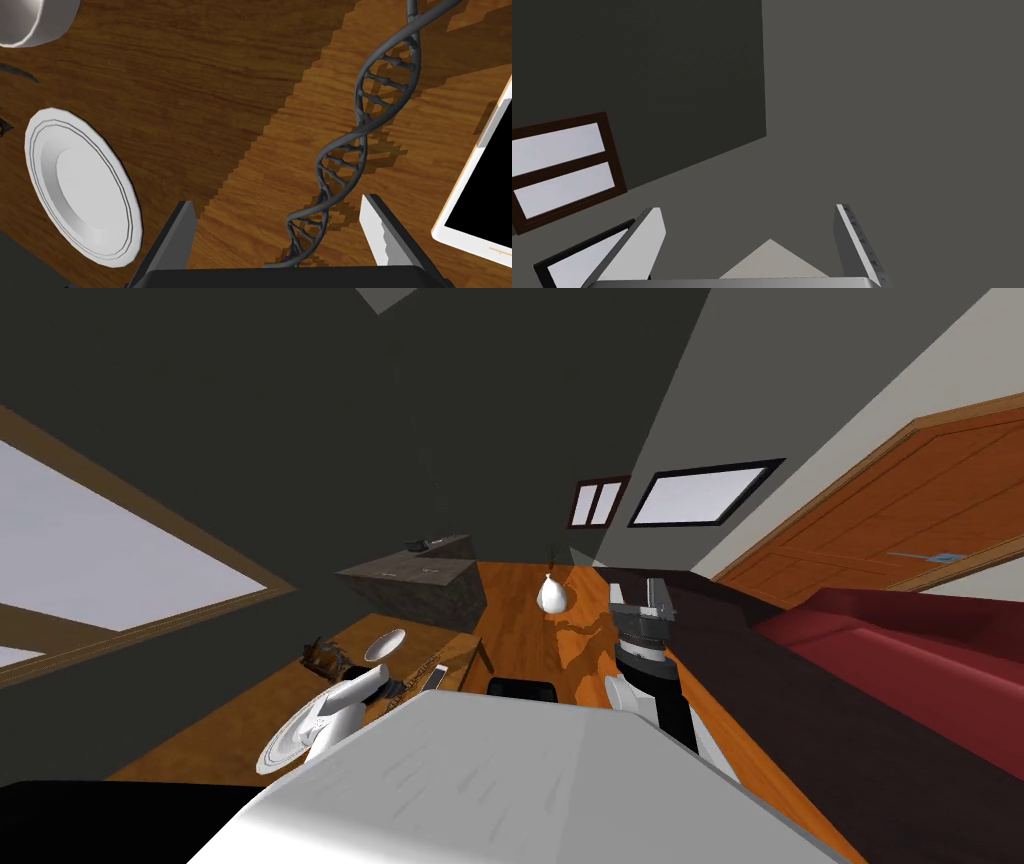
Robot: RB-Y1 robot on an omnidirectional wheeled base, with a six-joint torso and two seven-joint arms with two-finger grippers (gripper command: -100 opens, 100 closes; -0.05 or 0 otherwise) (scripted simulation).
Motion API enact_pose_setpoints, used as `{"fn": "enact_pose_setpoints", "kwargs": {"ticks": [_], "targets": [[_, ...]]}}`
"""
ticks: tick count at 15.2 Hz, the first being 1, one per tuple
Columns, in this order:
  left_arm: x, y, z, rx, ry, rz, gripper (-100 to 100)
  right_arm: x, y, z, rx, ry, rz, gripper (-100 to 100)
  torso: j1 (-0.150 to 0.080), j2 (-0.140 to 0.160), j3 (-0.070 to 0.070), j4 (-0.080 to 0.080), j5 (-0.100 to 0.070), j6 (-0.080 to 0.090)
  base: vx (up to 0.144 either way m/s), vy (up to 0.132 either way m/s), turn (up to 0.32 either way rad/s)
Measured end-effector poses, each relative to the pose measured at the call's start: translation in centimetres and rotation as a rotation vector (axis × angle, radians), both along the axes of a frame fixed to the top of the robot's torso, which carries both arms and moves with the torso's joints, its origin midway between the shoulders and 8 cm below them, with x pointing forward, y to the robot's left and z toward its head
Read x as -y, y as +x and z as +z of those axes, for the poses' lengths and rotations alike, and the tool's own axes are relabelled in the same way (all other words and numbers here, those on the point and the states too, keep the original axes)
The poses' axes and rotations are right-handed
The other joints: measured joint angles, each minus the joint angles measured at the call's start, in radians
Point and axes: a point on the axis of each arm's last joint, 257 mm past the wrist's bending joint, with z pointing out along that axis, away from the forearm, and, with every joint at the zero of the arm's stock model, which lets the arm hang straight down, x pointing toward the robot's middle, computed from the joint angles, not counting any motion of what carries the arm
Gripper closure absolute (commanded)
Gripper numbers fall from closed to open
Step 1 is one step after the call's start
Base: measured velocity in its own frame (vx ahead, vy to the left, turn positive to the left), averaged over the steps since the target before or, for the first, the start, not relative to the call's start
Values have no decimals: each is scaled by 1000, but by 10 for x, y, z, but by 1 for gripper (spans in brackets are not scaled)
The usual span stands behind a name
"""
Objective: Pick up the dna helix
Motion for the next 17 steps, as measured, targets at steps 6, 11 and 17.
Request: {"fn": "enact_pose_setpoints", "kwargs": {"ticks": [6,11,17], "targets": [[28,-27,-25,-42,-131,103,-100,0,0,0,0,0,0,0,0,0,0,0,0,0,-4,49,-171],[48,-40,-38,-65,-198,148,-100,0,0,0,0,0,0,0,-1,-2,-1,0,0,-1,8,40,-37],[55,-41,-52,-62,-193,133,100,0,0,0,0,0,0,0,-3,-3,-1,-1,-1,-1,23,19,26]]}}
